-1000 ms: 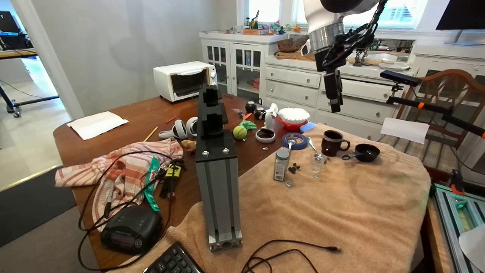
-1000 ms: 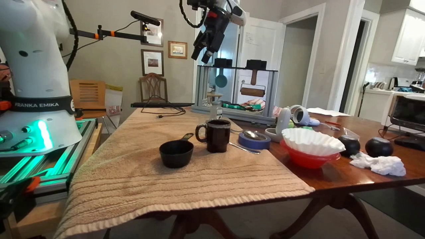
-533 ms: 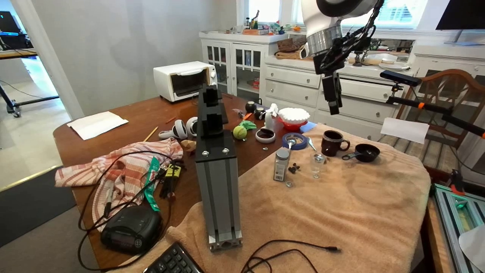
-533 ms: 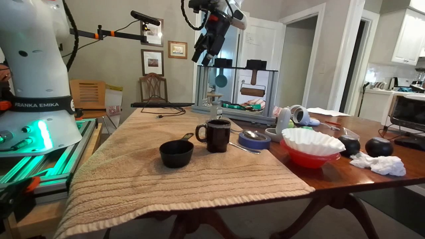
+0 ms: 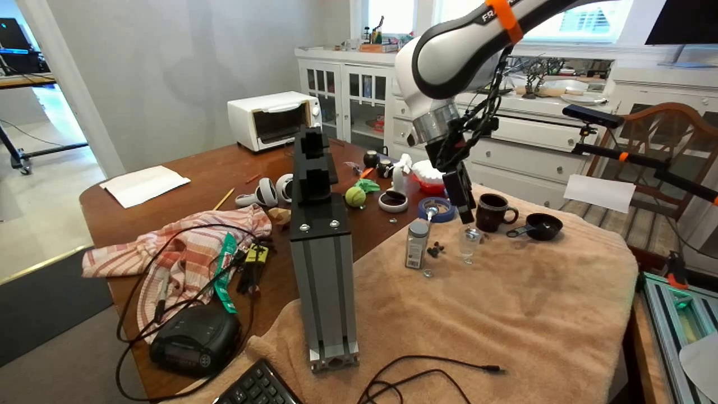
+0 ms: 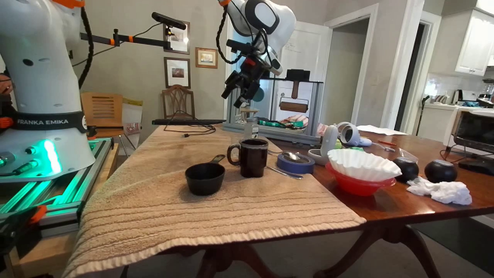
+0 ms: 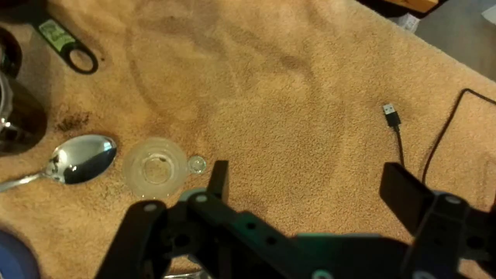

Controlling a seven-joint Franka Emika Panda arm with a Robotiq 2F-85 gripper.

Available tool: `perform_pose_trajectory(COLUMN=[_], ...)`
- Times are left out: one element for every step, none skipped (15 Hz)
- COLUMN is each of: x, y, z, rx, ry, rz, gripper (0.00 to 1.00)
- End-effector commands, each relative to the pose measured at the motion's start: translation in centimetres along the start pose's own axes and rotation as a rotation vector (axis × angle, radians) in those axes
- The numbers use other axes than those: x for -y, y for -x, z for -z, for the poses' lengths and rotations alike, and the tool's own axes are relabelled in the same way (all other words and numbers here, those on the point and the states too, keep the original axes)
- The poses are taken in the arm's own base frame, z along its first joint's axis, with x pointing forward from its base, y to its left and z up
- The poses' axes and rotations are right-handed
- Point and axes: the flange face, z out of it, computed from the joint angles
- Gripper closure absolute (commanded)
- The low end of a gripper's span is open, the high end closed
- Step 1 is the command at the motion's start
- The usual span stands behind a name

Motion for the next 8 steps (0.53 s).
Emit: perform_pose_trajectory(x=[-0.9,-1.2,-1.5,-1.8,-2.0,-2.1,-2.0,-1.9], y=[-1.9,-2.0,-2.2,-2.4,-2.6,-2.7,-3.0,-3.2], z=[-0.5,-0.5,-0.4,-0.2,0.1,0.2,0.3,0.1], rx=[-0.001,-0.011,-0.027,-0.045,-0.069,-0.092,-0.117,-0.141], ry=[0.124,0.166,0.206,0.245,0.282,0.320,0.355,0.387], rz=[0.161,0.195,0.230,0.264,0.298,0.331,0.366,0.404], gripper=[0.00,0.00,0.00,0.00,0.00,0.00,0.00,0.00])
